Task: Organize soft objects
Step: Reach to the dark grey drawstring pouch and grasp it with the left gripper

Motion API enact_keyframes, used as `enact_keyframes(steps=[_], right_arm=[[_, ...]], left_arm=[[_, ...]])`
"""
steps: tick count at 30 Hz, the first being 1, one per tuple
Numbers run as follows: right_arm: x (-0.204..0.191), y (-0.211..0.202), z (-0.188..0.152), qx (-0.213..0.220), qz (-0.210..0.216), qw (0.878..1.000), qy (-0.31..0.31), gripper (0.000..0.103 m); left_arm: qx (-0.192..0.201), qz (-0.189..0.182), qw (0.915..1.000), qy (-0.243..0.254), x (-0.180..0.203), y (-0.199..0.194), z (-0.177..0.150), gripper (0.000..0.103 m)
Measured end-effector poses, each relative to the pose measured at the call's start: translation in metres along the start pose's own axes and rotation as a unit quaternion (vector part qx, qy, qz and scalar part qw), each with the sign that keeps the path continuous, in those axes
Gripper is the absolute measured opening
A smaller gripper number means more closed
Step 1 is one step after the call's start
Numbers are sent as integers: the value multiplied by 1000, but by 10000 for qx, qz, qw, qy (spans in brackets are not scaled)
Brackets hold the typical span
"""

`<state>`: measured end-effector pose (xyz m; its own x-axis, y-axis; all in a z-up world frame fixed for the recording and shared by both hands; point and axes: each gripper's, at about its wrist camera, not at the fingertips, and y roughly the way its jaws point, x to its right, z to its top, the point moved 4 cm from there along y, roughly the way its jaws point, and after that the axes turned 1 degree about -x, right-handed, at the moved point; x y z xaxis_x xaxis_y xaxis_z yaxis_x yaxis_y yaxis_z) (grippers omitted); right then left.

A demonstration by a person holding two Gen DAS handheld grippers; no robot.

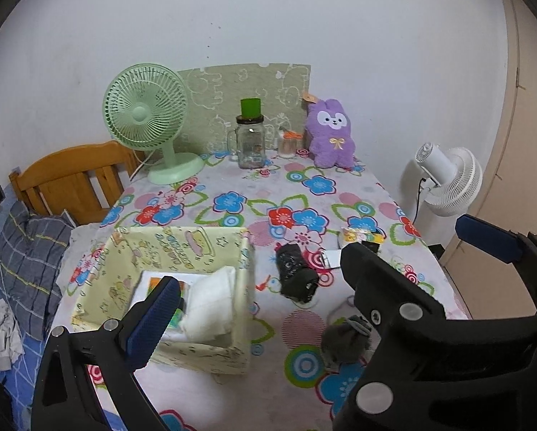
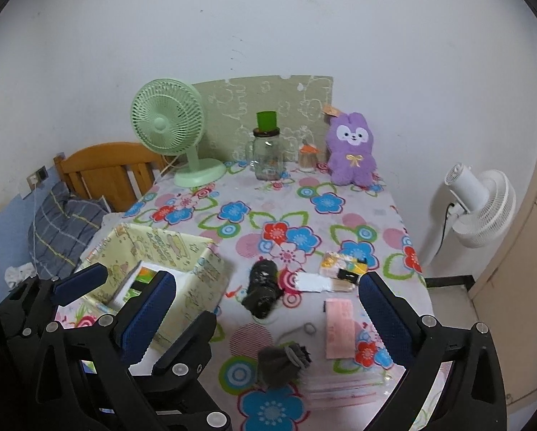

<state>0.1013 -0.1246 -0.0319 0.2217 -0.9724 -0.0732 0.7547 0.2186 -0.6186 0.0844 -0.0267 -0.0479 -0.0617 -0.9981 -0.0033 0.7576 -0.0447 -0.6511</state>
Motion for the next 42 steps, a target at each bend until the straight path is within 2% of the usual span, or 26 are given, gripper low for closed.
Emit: enact_keyframes(steps=[6,14,25,38,42], right_arm=[[15,-1,-12,136,-209,9997,-76,103],[36,7,-29,23,-142,9999,73,103],[60,21,-56,-92,-381,9992,114,103],[81,43,-93,-305,-504,9976,354,103],[85,50,-100,-402,-508,9968,467,103]], left_arm=[[-26,37,10000,16,15,9,-9,103],[58,11,10000,21,32,18,-20,103],[-333,-344,9988,115,58,47,-45,103],[-790,-480,9951,358,76,78,-74,102],[-894,-475,9942,354,76,87,-79,99]])
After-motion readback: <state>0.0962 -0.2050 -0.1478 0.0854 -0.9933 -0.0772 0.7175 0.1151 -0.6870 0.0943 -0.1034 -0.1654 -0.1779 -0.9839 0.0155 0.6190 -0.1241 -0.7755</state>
